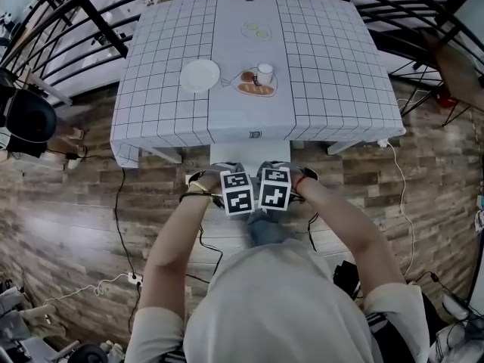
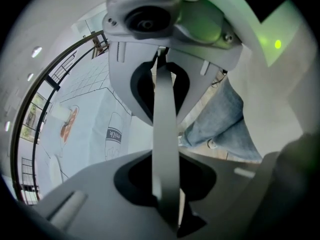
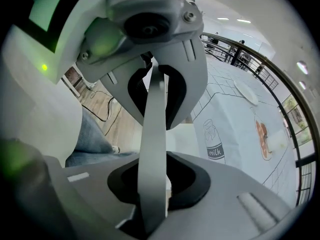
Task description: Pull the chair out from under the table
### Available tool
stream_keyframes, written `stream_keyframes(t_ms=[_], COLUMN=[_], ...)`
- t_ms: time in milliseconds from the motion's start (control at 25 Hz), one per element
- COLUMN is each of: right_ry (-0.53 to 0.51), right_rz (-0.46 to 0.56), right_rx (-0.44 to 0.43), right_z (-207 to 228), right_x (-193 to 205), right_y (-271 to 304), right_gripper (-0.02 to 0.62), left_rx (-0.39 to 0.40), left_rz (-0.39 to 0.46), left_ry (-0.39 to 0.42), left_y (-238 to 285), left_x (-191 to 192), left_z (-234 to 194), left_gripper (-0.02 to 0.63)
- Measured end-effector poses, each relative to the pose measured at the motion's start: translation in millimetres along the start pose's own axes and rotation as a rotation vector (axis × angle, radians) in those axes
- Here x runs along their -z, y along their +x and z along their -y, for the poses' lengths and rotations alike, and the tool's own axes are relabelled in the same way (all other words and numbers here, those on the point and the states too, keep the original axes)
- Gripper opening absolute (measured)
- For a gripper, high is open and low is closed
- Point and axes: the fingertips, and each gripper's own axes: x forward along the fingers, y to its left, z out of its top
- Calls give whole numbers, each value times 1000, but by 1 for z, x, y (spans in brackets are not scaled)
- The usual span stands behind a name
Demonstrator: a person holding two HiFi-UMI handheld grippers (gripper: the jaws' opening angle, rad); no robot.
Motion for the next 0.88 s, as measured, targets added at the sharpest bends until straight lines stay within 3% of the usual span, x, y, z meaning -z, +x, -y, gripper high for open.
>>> stream_keyframes(t_ms=[880], right_ry=[43], right_rz=[-5], right_rx=[-45], right_z=[-39], right_x=[-1], right_y=[-3], right_gripper=[74], left_rx=[17], left_rz=[11], left_ry=[8], left_y=[-4], left_x=[-3], left_z=[38], left_gripper=[77])
